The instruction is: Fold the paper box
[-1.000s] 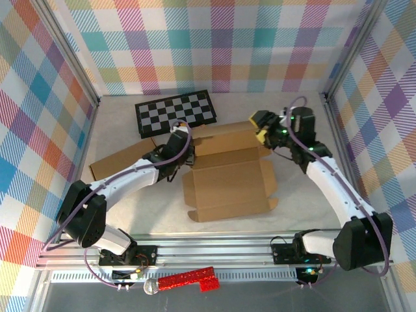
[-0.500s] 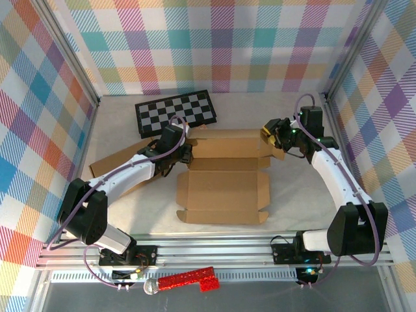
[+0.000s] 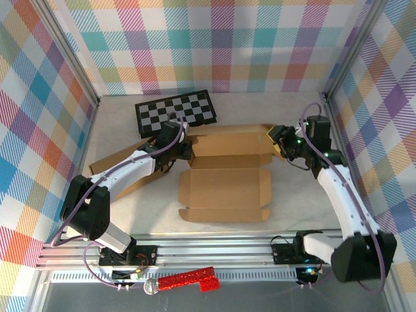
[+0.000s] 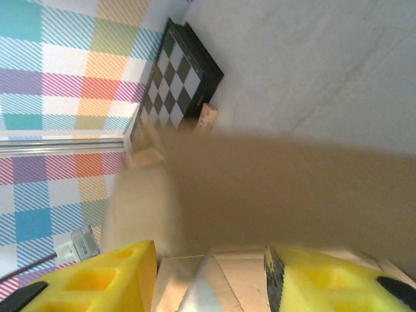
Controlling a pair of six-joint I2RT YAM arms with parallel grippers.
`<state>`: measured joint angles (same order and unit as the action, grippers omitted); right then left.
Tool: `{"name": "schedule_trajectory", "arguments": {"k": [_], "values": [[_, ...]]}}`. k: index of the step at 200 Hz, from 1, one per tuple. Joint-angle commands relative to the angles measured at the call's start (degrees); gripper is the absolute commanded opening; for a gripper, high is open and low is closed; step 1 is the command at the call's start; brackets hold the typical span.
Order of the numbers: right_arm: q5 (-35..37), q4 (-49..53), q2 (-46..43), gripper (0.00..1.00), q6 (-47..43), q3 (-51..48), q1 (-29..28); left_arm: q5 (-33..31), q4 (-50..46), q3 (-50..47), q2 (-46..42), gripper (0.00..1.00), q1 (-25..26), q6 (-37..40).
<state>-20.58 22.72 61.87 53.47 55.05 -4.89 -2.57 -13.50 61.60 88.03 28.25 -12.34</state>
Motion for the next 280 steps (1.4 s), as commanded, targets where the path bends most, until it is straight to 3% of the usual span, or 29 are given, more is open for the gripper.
{"name": "schedule_trajectory", "arguments": {"k": [1, 20, 60, 103, 114, 140, 165, 180, 196, 229, 280], "values": [[5.2, 3.6, -3.8, 0.49, -3.9, -5.4, -0.1, 2.8, -0.9, 3.9, 1.0, 0.00, -0.8, -2.3], [5.7, 1.9, -5.0, 0.57, -6.3, -8.5, 0.4, 4.5, -2.9, 5.9, 2.2, 0.00, -1.2, -1.9], [4.3, -0.5, -3.9, 0.56, -12.7, -1.5, 3.0, 9.8, -6.7, 8.6, 2.8, 0.00, -4.3, -3.6], [-0.5, -1.9, 1.3, 0.54, -15.4, 19.0, 3.1, 26.6, -2.8, 10.1, 3.5, 0.00, -12.6, -8.1], [-1.3, -1.0, 3.8, 0.54, -16.8, 23.9, 3.6, 31.9, 1.8, 10.2, 4.0, 0.00, -14.3, -9.7], [-7.8, -5.3, 10.5, 0.54, -16.2, 31.1, 6.9, 43.0, 10.1, 9.9, 5.7, 0.00, -17.5, -15.0], [-25.7, -15.2, 21.7, 0.53, -10.3, 40.0, 9.6, 52.2, 20.6, 8.9, 8.7, 0.00, -19.0, -22.7], [-36.1, -23.4, 28.5, 0.54, -4.3, 45.2, 9.1, 54.7, 23.3, 9.1, 10.4, 0.00, -19.2, -25.5], [-40.7, -25.3, 33.2, 0.54, -2.7, 49.7, 8.0, 56.1, 24.6, 9.4, 11.8, 0.00, -19.2, -27.1], [-43.1, -22.3, 35.3, 0.55, -6.3, 53.3, 4.7, 55.6, 20.7, 10.6, 12.7, 0.00, -19.2, -25.5], [-41.4, -12.3, 34.1, 0.55, -14.9, 53.3, 0.9, 55.7, 13.7, 12.5, 13.2, 0.00, -19.2, -21.1]]}}
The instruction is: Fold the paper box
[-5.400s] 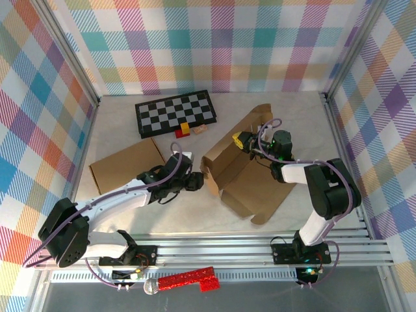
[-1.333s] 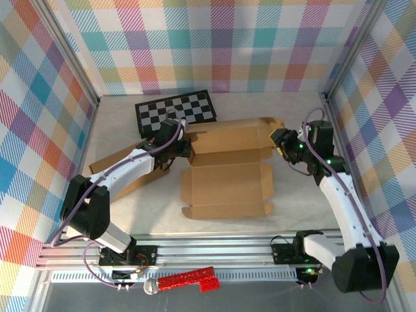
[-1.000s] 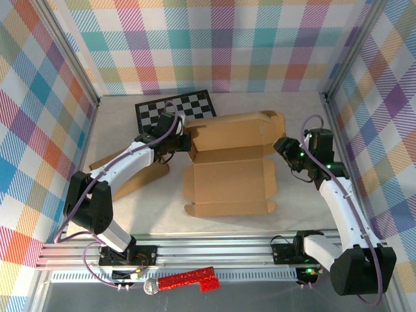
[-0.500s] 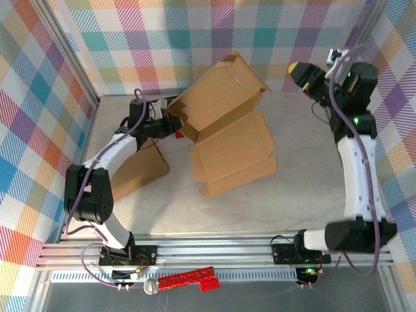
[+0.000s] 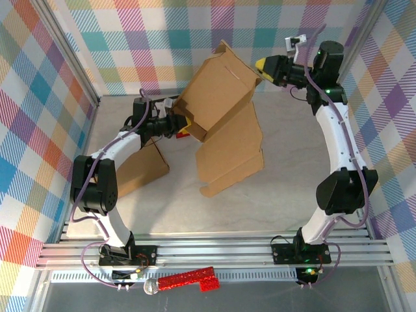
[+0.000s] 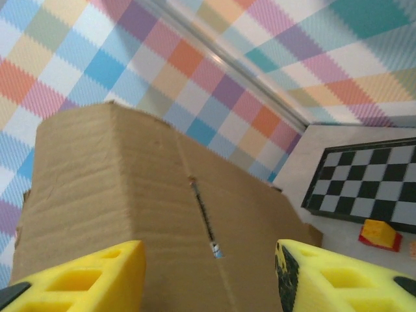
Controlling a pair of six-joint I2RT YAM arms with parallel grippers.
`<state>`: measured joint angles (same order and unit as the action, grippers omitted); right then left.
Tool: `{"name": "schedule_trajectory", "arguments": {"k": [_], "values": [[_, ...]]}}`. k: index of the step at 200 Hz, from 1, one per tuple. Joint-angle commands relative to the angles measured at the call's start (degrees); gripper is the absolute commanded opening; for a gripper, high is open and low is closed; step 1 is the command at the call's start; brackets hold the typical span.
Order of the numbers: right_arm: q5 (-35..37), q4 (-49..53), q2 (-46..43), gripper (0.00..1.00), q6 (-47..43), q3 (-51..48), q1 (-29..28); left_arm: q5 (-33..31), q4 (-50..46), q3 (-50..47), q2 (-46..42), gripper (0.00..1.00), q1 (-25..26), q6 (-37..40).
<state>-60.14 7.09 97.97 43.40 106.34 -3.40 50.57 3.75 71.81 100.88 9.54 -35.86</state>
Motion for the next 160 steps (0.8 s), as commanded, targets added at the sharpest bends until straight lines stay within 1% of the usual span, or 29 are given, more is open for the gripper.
{"name": "schedule_trajectory", "arguments": {"k": [1, 63, 112, 142, 160], "values": [[-1.8, 3.3, -2.0, 0.55, -5.0, 2.0, -0.6, 2.6, -3.7, 2.4, 0.4, 0.00, -0.5, 2.5], [1.4, 12.8, -3.4, 0.54, -13.4, 4.3, -3.2, 1.7, -12.7, 4.0, 0.3, 0.00, -0.4, 8.0], [3.4, 18.0, -6.2, 0.54, -18.4, 3.2, -4.7, 1.6, -17.2, 4.5, 0.2, 0.00, -0.5, 10.8], [6.8, 23.8, -6.7, 0.53, -24.1, 2.5, -6.4, 1.6, -18.1, 4.8, 0.3, 0.00, -0.4, 11.4], [10.5, 27.5, -6.9, 0.53, -27.9, 2.9, -7.8, 1.6, -19.1, 5.3, 0.3, 0.00, -0.4, 12.1]]}}
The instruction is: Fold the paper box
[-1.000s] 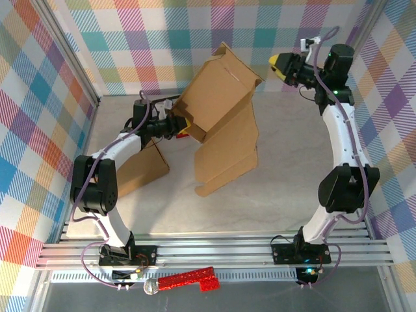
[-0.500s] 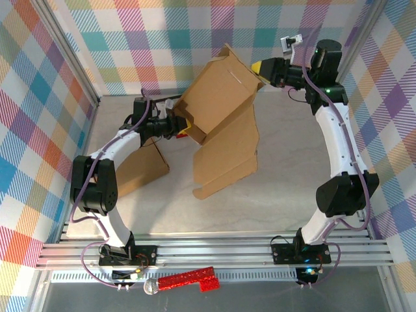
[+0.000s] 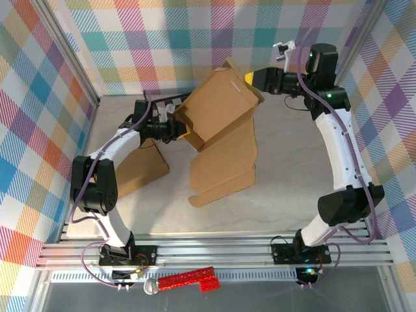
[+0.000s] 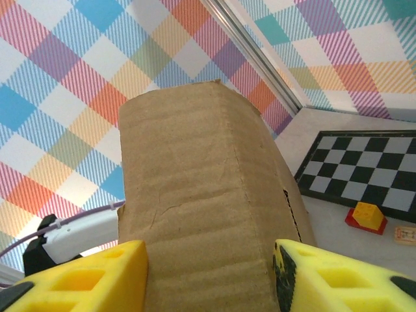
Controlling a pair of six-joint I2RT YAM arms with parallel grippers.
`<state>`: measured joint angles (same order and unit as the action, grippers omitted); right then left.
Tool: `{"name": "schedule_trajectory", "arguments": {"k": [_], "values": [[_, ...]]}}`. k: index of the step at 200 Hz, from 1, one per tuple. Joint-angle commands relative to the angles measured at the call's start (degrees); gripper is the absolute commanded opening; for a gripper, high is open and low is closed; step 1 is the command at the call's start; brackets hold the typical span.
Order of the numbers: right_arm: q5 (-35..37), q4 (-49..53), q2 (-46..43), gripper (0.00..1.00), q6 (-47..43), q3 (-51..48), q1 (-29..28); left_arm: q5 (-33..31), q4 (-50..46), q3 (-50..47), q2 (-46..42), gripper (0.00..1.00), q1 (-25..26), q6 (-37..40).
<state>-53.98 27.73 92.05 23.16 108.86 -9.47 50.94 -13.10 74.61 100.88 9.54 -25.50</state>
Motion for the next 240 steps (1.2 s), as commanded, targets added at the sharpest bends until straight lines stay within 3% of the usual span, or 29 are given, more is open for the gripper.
{"name": "schedule_trajectory", "arguments": {"k": [1, 94, 162, 240], "values": [[4.5, 7.0, -1.0, 0.53, -7.9, 0.4, -1.8, 1.2, -2.3, 2.5, 0.2, 0.00, -0.4, 1.7], [26.4, 17.5, -2.0, 0.52, -21.3, 2.3, -8.8, 0.0, -7.7, 3.1, -0.5, 0.00, -0.3, 4.8], [24.3, 18.2, -4.6, 0.48, -22.8, -0.6, -10.0, -1.4, -11.9, 4.4, -0.1, 0.00, -0.3, 7.1], [43.1, 20.3, -2.5, 0.51, -27.0, -1.8, -15.4, -3.4, -15.1, 5.1, -1.1, 0.00, 0.2, 9.4]]}}
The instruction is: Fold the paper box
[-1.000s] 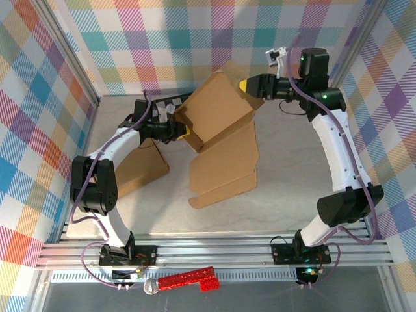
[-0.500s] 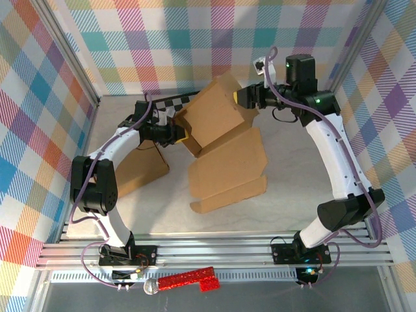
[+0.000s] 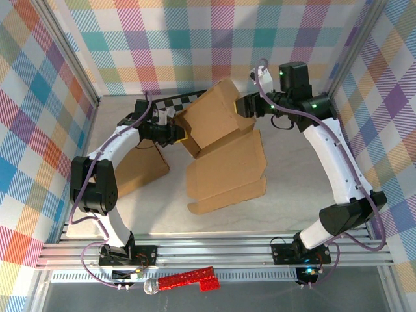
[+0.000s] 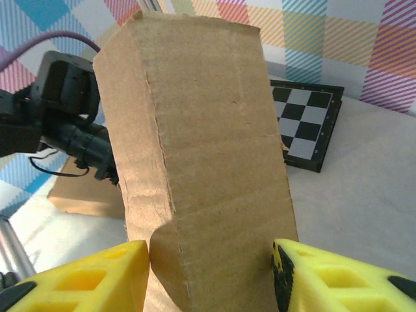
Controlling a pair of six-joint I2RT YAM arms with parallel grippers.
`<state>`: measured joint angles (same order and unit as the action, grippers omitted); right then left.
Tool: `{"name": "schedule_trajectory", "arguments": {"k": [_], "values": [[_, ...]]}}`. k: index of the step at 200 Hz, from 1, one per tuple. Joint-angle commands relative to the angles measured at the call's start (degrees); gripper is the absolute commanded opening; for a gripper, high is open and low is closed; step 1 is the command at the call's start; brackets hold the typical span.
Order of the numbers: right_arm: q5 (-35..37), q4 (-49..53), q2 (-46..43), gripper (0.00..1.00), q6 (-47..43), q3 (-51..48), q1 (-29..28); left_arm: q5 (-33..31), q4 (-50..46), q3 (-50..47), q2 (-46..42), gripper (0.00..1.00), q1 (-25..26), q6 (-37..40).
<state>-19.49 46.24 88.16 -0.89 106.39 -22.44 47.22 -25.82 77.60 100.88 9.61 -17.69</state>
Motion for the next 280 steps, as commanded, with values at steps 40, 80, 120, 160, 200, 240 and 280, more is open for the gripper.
{"name": "schedule_trajectory", "arguments": {"k": [40, 80, 120, 160, 200, 240, 280], "values": [[26.7, 3.2, 4.3, 0.47, -4.2, 0.3, -7.0, -1.2, -2.9, 2.2, -2.0, 0.00, 0.7, 1.8], [41.2, 3.2, 7.5, 0.42, -2.2, -0.3, -9.7, -2.4, -4.0, 2.7, -2.0, 0.00, 1.6, 2.6], [50.5, 4.2, 10.3, 0.12, -0.5, 0.5, -10.8, -3.6, -5.0, 2.7, -2.1, 0.00, 2.3, 2.8], [66.9, 12.6, 16.2, 0.00, 7.3, 4.4, -13.4, -9.0, -7.3, 3.8, -2.1, 0.00, 4.2, 0.2], [69.0, 15.4, 18.1, 0.00, 12.0, 1.2, -13.6, -20.9, -12.9, 5.2, -1.9, 0.00, 7.2, -1.8], [74.1, 23.7, 22.6, 0.00, 20.3, 0.6, -13.5, -29.4, -15.7, 5.2, -1.0, 0.00, 9.4, -4.7], [71.7, 23.8, 23.1, 0.00, 22.3, -3.4, -13.3, -32.1, -16.3, 5.5, 0.3, 0.00, 11.9, -5.9]]}}
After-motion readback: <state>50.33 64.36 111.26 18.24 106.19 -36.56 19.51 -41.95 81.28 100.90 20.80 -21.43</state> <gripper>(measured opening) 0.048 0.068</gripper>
